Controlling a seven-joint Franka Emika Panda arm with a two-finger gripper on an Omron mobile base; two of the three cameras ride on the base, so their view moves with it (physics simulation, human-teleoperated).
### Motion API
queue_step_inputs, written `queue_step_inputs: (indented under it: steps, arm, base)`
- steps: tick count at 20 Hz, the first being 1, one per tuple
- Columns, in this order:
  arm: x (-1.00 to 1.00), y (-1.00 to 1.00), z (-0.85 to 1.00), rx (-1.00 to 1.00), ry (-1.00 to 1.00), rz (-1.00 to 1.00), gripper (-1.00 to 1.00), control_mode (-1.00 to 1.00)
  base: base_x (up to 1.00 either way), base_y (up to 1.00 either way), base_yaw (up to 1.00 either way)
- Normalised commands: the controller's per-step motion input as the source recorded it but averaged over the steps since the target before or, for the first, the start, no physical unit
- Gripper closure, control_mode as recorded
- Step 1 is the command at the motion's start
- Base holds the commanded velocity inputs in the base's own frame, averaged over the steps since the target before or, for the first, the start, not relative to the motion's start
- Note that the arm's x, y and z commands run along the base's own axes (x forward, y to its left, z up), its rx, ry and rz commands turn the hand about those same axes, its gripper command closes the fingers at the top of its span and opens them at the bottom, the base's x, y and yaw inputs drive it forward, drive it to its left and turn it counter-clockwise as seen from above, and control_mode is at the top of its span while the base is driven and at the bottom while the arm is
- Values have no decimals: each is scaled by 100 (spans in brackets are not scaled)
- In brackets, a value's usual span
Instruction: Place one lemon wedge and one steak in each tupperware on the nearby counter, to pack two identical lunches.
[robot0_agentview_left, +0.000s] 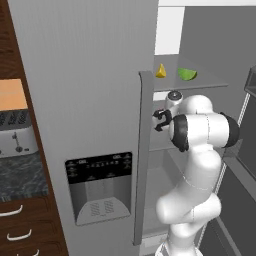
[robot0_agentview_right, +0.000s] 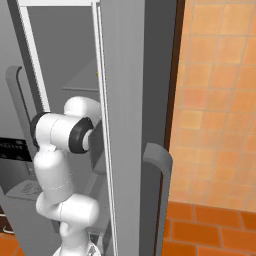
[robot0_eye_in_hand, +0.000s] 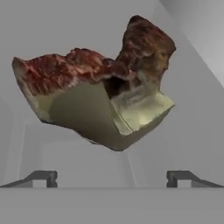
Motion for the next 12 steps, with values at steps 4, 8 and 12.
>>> queue_step_inputs:
  steps: [4, 8, 12]
  arm:
    - [36, -47, 0, 0, 0, 8, -100, -100]
    - [38, -36, 0, 0, 0, 23, -100, -100]
    - [39, -21, 0, 0, 0, 37, -100, -100]
  base:
    - [0, 0, 0]
    - [0, 0, 0]
    - [0, 0, 0]
